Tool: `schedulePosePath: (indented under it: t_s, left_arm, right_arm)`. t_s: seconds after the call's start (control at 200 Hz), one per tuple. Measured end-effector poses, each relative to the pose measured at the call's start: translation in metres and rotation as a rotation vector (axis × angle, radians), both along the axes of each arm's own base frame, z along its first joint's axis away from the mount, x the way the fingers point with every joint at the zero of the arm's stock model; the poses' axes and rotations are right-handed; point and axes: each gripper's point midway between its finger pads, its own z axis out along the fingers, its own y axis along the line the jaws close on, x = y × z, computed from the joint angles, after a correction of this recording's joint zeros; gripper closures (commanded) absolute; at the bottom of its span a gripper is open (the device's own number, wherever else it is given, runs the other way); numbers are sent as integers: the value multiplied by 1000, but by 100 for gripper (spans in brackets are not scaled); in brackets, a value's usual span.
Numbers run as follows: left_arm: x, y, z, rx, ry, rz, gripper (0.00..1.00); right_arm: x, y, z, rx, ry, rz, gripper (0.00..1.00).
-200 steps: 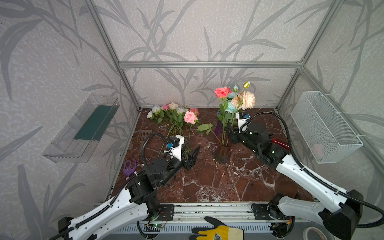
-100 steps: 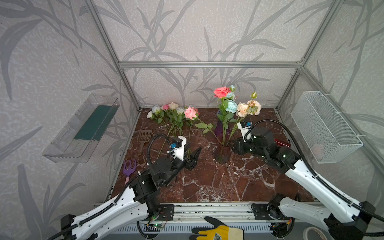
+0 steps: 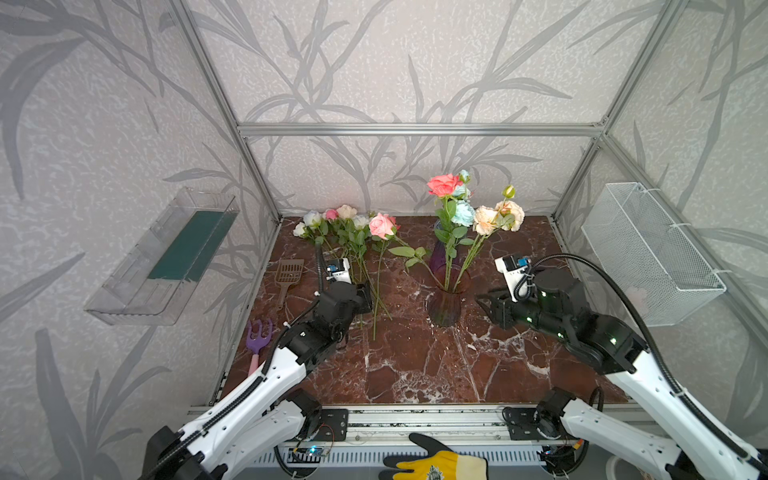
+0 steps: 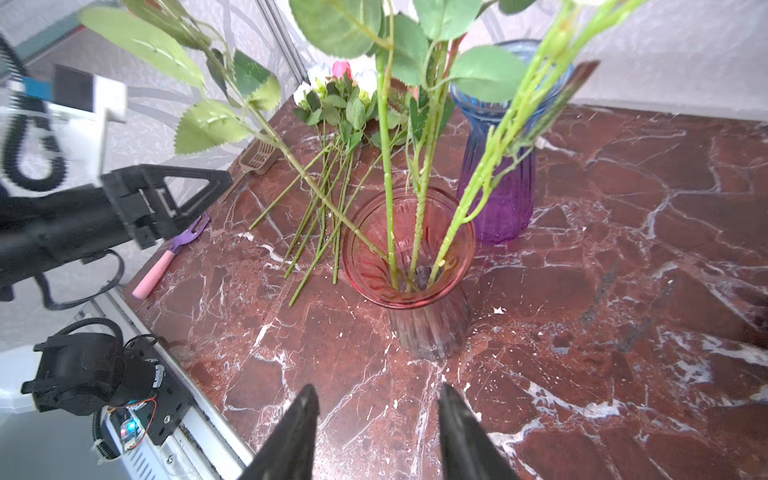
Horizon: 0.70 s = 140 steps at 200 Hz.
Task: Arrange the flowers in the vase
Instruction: 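Open right gripper and draw back while left gripper reaches down to the stems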
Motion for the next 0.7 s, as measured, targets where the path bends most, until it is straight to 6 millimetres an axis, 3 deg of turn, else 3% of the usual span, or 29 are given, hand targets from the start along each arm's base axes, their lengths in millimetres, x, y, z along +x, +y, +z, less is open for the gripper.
schedulePosePath:
  t_s: [0.14,0.295,0.455,0.575,0.7]
  left_arm:
    - [15,8,-48,8,161,51,54]
    - [38,0,-99,49,334,36,51]
    - [78,-20,-120,44,414,-17,62]
    - [106,-36,-129,50,438,-54,64]
    - [124,-38,-142,93,477,-58,66]
  right_arm:
    - [-6,-17,-15,8,-24,-61,62]
    - [-2,-27,-54,-13,10,-131,62]
    - [5,-28,-76,-18,44,-165,61]
    - [8,-27,-71,18,30,-174,60]
    - [8,-29,-64,58,1,-183,60]
